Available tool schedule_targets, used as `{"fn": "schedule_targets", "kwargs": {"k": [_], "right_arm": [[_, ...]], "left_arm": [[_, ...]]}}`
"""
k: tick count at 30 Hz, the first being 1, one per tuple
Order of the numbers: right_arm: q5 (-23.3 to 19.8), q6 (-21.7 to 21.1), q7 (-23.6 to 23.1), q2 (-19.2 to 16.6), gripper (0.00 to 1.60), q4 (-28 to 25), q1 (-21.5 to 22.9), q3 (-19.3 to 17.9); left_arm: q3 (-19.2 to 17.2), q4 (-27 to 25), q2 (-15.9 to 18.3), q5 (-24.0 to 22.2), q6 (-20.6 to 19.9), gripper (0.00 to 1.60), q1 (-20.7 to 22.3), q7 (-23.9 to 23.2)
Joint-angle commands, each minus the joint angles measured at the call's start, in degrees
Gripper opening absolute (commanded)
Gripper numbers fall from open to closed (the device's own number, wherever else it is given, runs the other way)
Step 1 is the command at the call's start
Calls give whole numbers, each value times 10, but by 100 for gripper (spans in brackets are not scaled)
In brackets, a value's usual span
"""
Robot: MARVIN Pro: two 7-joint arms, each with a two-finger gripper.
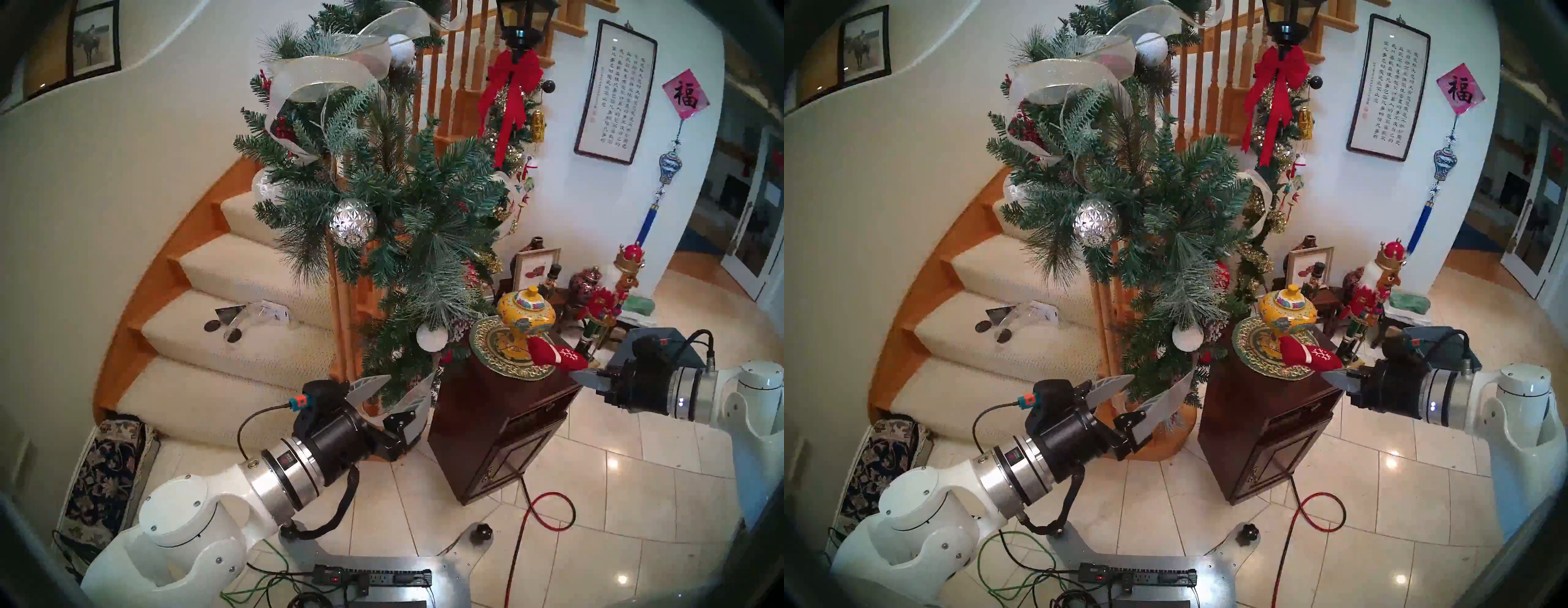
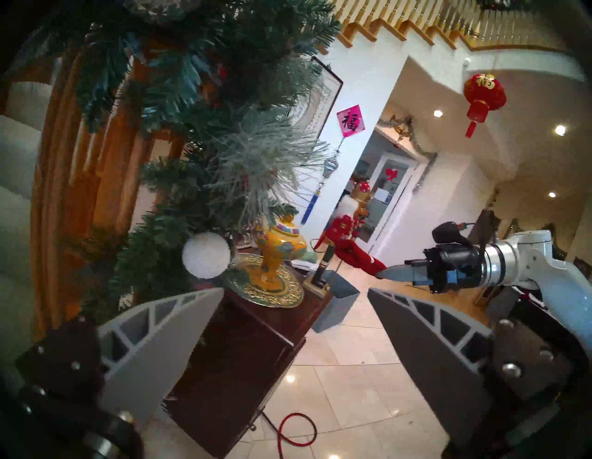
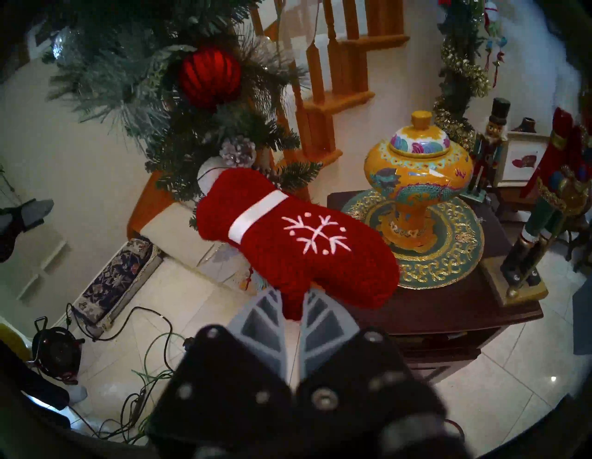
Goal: Hang the ornament onto the Christmas-tree-style decoration
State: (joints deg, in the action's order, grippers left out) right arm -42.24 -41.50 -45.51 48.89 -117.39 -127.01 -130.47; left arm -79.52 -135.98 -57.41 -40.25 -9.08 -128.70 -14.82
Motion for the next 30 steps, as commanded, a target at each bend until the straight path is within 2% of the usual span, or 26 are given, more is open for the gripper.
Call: {"fn": "schedule_targets", "kwargs": {"k": [1,5,6,7,9,11,17,30], "right_arm": [[-18,1,-7,12,0,-13,9,-13],[-20,-2,-8,16,0,-18,8,-17],[-20,-2,-8,16,0,-18,8,-17],[-21,-3,-7,20,0,-21,8,-20],[-22,-4,-6,25,0,-24,8,-22],[-23,-5,-4,30,0,-27,7,-23],[-24,-2,3,48,0,-38,8,-21],[-27,1,32,75,0,-66,13,-5]], "left_arm": [[9,1,-20,-41,-7,160,26,-13],[9,8,-36,-92,-26,160,38,-15],[9,8,-36,-92,-26,160,38,-15],[6,9,-45,-121,-38,160,43,-14],[4,10,-50,-145,-51,160,50,-12],[4,12,-51,-157,-60,160,57,-10],[16,19,-58,-166,-78,160,76,-1],[63,39,-85,-128,-82,160,117,50]]}}
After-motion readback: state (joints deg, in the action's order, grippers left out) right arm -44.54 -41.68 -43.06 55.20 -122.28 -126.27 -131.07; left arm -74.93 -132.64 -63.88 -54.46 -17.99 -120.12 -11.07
